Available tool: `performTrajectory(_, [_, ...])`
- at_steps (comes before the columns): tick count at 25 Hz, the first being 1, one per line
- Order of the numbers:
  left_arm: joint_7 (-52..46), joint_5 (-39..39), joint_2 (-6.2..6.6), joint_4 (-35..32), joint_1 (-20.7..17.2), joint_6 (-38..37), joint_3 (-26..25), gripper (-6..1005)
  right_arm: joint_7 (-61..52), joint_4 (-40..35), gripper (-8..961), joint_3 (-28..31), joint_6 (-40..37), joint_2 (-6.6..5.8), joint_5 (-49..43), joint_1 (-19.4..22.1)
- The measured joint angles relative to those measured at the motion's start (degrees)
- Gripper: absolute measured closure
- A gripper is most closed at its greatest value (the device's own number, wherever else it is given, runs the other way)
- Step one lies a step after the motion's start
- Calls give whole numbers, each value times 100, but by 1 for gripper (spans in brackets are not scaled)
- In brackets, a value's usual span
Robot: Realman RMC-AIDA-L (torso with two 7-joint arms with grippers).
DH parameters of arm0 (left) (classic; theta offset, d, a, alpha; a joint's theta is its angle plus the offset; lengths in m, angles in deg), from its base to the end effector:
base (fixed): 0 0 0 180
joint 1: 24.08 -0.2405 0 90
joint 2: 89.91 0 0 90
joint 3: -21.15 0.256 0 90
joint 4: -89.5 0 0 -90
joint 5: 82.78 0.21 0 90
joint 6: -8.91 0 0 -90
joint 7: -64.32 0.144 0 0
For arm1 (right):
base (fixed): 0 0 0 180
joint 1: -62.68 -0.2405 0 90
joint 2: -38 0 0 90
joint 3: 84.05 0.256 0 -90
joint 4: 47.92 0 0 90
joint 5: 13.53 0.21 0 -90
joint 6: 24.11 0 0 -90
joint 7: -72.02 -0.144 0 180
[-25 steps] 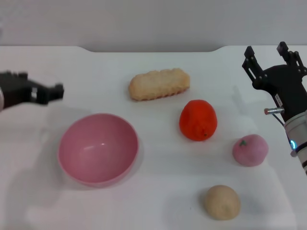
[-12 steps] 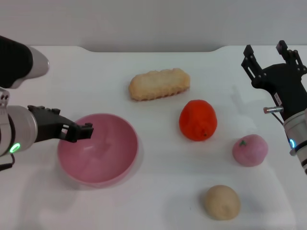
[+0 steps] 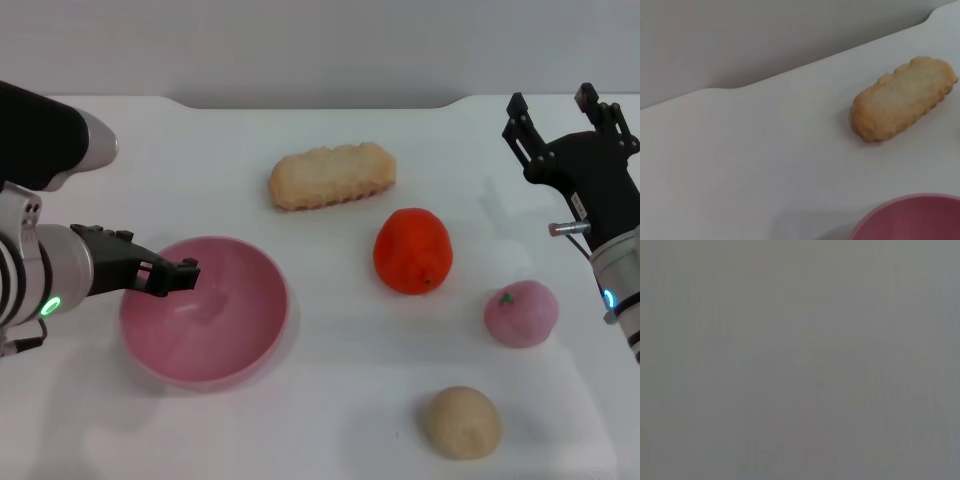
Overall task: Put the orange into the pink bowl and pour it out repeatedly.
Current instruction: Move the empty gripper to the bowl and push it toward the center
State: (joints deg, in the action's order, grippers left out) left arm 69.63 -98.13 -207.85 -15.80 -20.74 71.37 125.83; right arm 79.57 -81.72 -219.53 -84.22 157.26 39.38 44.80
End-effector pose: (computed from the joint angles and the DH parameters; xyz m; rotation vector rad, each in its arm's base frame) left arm -0.1990 0.2930 0.0032 -2.1258 -0.9401 0.1617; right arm 0.2629 0.3210 -0.0541 -1.6308 0.5243 0.7941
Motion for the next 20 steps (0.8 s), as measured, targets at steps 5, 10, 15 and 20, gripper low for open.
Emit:
performTrajectory(5, [-20,-4,0,224,49,-58,12,201,0,-2,166,-2,-8,0,-2,15])
performTrajectory(10, [-33,-3,0,466,65,-102,12,204,0,-11,166,-8,-27,0,-9,30])
performTrajectory(15, [-35,-46,0,792,141,-281,19,207,0,-26,166,-22,-27,0,-9,22])
performTrajectory(20, [-44,-47,0,997,240,-341,18,210,0,-66,167,-23,-24,0,-9,15])
